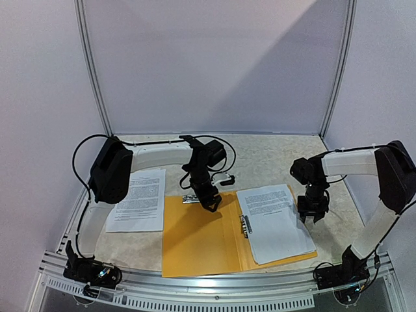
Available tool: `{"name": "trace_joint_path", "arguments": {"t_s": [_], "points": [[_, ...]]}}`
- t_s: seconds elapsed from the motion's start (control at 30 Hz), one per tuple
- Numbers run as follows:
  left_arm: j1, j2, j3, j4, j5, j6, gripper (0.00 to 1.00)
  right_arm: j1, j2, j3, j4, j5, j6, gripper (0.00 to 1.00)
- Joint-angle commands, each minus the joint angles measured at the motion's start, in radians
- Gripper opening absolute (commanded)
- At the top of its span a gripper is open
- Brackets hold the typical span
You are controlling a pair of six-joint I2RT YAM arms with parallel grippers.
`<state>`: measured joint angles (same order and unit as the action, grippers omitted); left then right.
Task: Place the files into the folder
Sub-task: Clamp the file in the folder with some files.
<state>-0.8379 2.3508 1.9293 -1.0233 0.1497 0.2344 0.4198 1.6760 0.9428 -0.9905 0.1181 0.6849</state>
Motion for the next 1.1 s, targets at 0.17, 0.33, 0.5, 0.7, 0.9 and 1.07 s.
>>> {"name": "trace_joint_path", "arguments": {"t_s": [0.17,0.33,0.5,0.7,0.9,1.07], "points": [[-0.010,0.016,-0.036,0.028,0.003,-0.004,0.85,0.024,-0.065,0.006,-0.062,0.029,0.066,0.38],[-0.007,0.008,-0.034,0.027,-0.010,0.005,0.85,0.023,-0.106,-0.013,-0.087,0.021,0.081,0.38],[-0.007,0.009,0.000,0.007,-0.008,0.012,0.85,0.025,-0.155,0.036,-0.091,0.042,0.044,0.37],[-0.009,-0.008,0.109,-0.061,0.001,0.030,0.85,0.065,-0.327,0.151,0.110,-0.056,-0.152,0.33],[-0.023,-0.010,0.204,-0.129,0.056,0.017,0.85,0.211,-0.412,0.059,0.526,-0.393,-0.489,0.37],[-0.029,0.002,0.223,-0.137,0.101,0.000,0.85,0.291,-0.383,-0.028,0.759,-0.566,-0.669,0.37]]}}
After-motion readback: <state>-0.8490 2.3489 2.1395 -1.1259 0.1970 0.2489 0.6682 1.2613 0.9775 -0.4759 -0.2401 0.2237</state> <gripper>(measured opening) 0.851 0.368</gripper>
